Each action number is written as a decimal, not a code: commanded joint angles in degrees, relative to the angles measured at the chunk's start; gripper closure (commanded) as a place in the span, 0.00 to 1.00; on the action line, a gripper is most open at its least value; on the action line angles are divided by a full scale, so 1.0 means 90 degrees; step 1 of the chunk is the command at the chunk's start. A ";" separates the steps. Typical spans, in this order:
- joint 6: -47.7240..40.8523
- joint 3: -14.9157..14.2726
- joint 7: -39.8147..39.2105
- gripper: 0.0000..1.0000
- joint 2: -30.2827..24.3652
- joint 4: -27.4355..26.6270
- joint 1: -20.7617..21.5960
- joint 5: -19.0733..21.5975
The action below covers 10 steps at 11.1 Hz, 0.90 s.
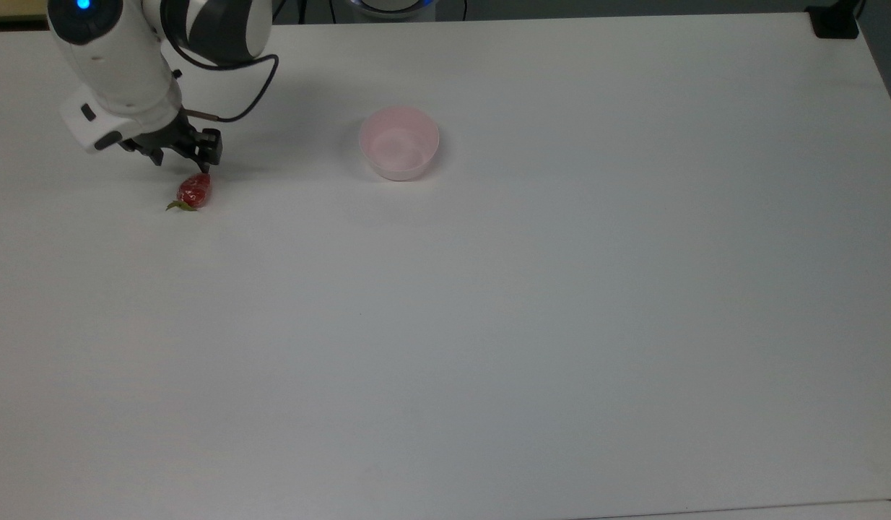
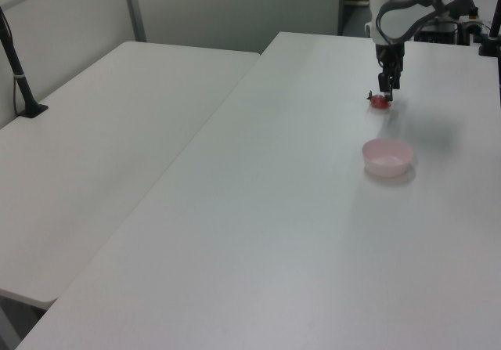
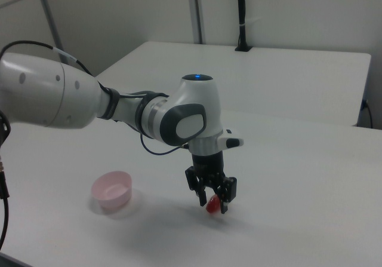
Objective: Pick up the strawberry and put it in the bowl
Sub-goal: 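Move the open gripper over the red strawberry and lower it, then close the gripper around the red strawberry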
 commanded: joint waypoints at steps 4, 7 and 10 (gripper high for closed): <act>0.0892 0.0241 0.0607 0.32 0.0252 -0.0013 -0.0015 0.0360; 0.0902 0.0299 0.0638 0.46 0.0330 -0.0004 -0.0024 0.0360; 0.0815 0.0406 0.0579 0.49 0.0107 0.0006 -0.0015 0.0351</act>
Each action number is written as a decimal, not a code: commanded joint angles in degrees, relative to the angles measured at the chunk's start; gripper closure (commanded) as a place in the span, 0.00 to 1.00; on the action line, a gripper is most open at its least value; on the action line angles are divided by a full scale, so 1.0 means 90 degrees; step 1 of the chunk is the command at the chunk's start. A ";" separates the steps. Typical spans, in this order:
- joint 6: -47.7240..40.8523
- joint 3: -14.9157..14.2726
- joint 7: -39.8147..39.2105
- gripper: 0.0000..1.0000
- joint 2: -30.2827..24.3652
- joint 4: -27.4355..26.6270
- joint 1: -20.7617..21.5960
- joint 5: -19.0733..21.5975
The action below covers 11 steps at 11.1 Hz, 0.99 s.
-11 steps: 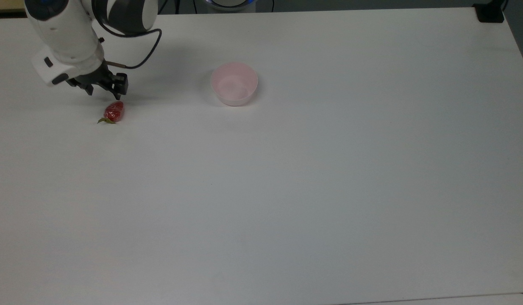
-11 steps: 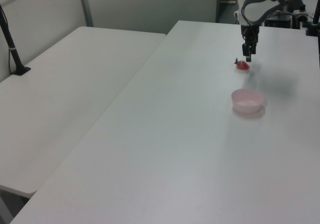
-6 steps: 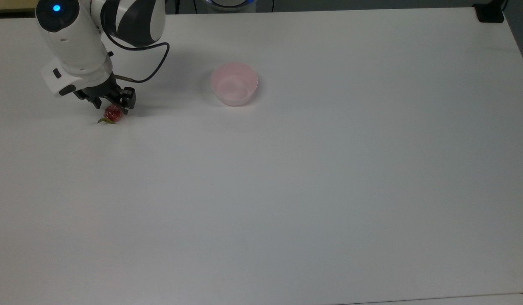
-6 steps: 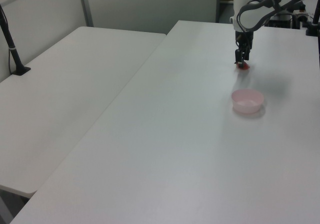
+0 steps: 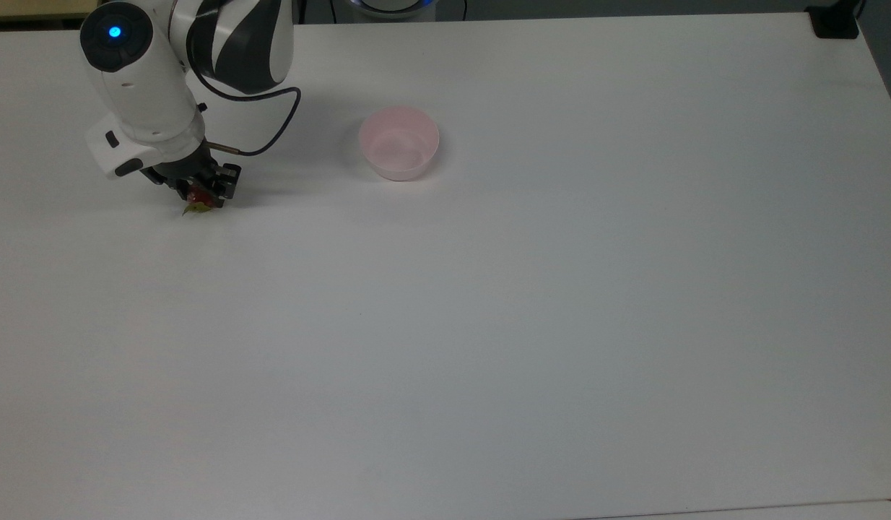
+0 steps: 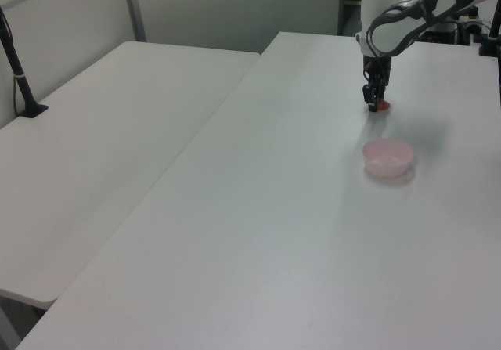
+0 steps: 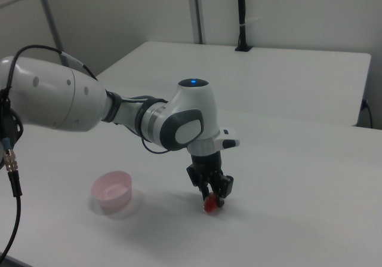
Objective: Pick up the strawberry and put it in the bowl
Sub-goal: 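Close the gripper around the red strawberry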
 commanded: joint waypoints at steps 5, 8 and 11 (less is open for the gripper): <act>-0.0746 0.0567 -0.0056 0.47 -0.0604 0.0110 -0.0033 -0.0022; -0.0648 0.0567 -0.0738 0.36 -0.0430 0.0042 -0.0179 -0.0810; -0.0531 0.0567 -0.1188 0.32 -0.0253 0.0023 -0.0189 -0.1223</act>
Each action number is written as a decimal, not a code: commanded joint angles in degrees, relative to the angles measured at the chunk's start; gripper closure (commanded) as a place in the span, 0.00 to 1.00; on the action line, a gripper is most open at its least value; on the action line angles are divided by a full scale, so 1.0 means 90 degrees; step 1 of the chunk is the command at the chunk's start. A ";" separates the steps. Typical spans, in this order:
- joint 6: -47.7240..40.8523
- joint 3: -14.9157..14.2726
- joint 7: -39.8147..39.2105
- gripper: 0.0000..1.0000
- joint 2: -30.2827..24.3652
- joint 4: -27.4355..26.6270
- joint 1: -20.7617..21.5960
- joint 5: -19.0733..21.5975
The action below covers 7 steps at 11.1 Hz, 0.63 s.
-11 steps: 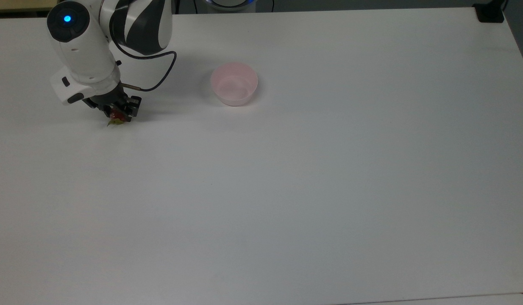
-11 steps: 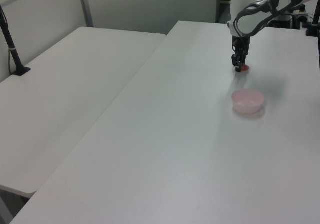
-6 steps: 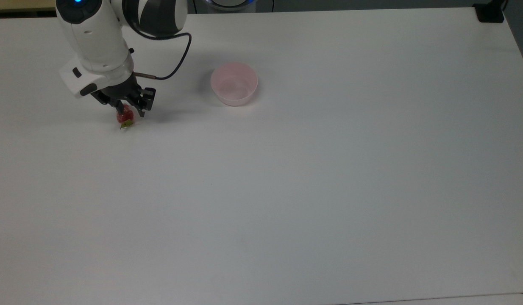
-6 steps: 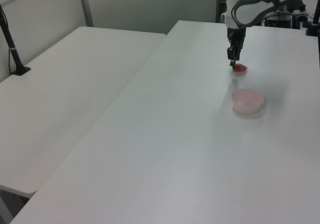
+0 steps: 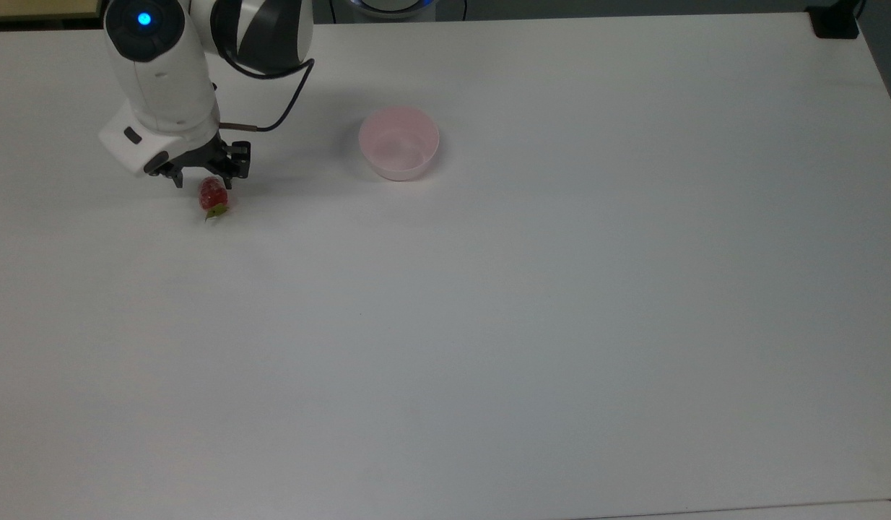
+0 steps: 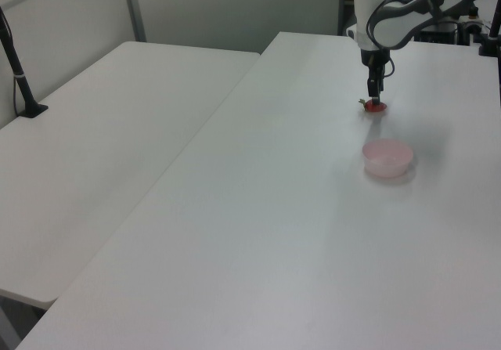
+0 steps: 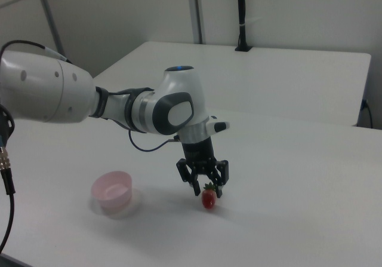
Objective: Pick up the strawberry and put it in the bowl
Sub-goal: 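Close the gripper around the red strawberry, then lift the strawberry and carry it over the pink bowl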
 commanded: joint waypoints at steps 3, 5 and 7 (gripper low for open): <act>0.0135 0.0078 -0.0417 0.34 0.0188 -0.0078 0.0008 -0.0195; 0.0193 0.0176 -0.0339 0.62 0.0276 -0.0039 -0.0002 -0.0165; 0.0340 0.0186 -0.0232 0.76 0.0276 -0.0039 -0.0012 -0.0117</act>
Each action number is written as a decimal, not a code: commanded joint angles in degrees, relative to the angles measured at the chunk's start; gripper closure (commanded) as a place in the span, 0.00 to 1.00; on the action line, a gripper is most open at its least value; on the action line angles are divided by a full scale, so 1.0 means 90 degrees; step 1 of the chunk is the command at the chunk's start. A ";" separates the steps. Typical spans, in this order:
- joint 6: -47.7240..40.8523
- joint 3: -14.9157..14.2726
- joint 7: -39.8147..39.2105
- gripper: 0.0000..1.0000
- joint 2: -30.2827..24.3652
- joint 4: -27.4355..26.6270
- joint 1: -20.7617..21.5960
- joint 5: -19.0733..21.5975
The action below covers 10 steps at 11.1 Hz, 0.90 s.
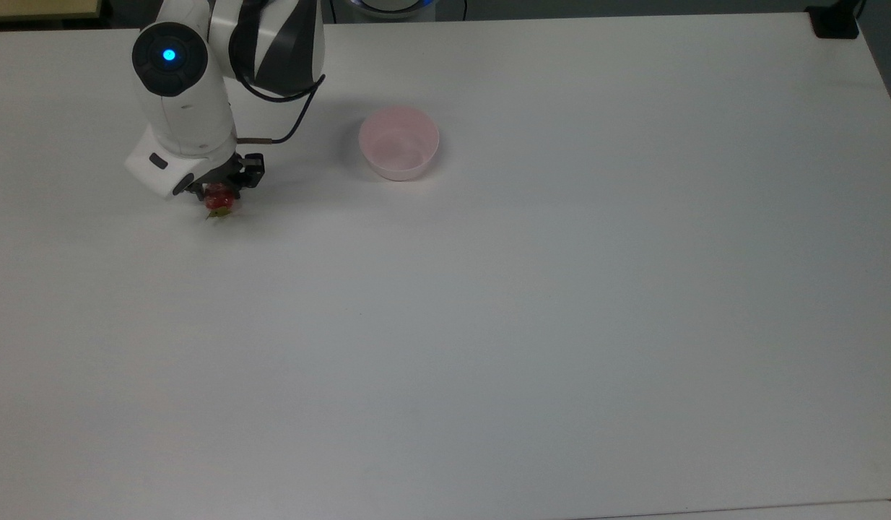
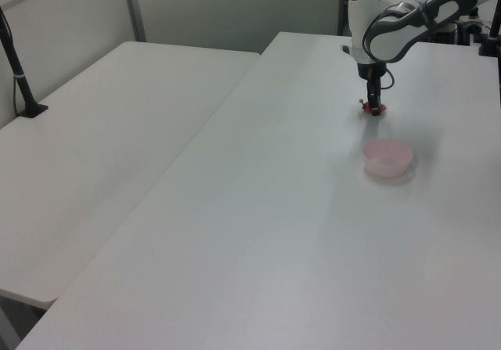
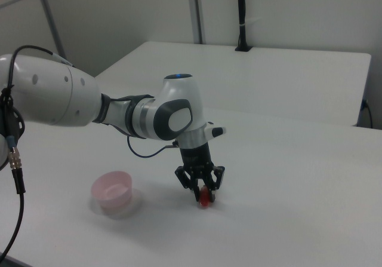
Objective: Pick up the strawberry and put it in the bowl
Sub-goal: 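Lift the strawberry and carry it over the pink bowl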
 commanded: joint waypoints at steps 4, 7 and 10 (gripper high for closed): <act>0.0129 0.0089 0.0118 0.80 -0.0277 -0.0041 -0.0008 0.0011; -0.0582 0.0752 0.0331 0.79 -0.0785 -0.0031 0.0050 0.0128; -0.1714 0.1883 0.1034 0.79 -0.1040 -0.0041 0.0099 0.0119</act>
